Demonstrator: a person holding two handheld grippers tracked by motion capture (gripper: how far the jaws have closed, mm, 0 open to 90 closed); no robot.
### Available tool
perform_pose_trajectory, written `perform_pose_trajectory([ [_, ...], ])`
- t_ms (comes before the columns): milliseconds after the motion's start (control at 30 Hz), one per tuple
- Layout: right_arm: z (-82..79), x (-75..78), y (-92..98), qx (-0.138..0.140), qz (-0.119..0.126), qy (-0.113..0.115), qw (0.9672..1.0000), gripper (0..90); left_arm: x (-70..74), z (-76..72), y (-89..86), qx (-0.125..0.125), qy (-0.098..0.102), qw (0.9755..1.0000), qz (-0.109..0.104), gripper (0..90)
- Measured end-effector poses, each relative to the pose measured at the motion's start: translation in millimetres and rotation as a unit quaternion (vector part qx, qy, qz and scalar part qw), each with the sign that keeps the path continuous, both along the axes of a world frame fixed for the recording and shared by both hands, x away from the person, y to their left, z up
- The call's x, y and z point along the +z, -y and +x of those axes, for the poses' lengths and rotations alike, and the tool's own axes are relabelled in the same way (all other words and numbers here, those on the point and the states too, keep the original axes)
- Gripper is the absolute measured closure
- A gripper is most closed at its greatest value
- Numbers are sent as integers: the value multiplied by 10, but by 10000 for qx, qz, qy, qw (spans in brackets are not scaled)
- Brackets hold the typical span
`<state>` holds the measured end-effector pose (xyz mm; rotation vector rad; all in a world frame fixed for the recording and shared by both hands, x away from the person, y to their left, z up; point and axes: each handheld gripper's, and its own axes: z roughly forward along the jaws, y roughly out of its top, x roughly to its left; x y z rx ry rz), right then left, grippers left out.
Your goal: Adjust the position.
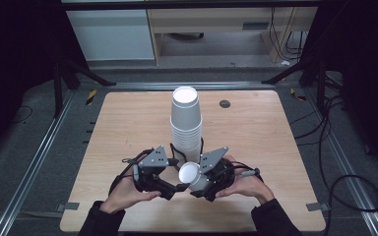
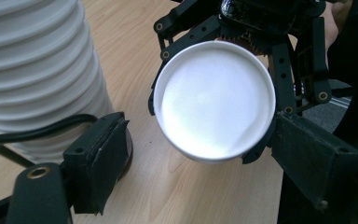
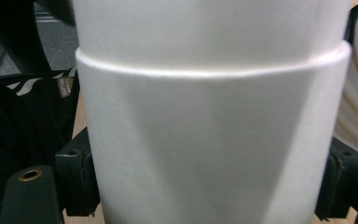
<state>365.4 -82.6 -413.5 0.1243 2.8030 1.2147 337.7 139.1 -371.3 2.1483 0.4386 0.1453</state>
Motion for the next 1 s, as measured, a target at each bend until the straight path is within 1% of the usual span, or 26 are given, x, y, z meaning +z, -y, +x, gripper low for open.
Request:
perform_pose_trajectory([
  [133, 1, -3, -8, 13, 3, 4, 10000, 166, -5, 11, 35, -58, -26, 10000, 25, 167],
  [167, 3, -3, -19, 29, -2, 12, 10000, 166, -8, 14, 49, -67, -30, 9999, 70, 165],
  [267, -1, 1, -34, 52, 10, 20, 10000, 166, -19, 24, 82, -145, -58, 9999, 73, 162],
  [367, -6, -1, -56, 54, -10, 6, 10000, 165, -36, 31, 108, -161, -88, 9998, 108, 163],
  [600, -3, -18, -89, 110, -43, 6, 9999, 166, -64, 51, 150, -253, -126, 9994, 211, 186],
  [767, -9, -22, -116, 143, -61, -30, 9999, 166, -78, 56, 190, -265, -112, 9992, 287, 190],
  [800, -4, -21, -117, 164, -78, -5, 9998, 166, -79, 60, 190, -277, -109, 9991, 300, 194],
  [933, -1, -23, -125, 182, -72, -3, 9998, 166, -91, 70, 200, -240, -144, 9992, 290, 201],
  [1000, 0, -27, -131, 175, -80, -11, 9998, 166, -97, 77, 202, -267, -157, 9990, 308, 202],
])
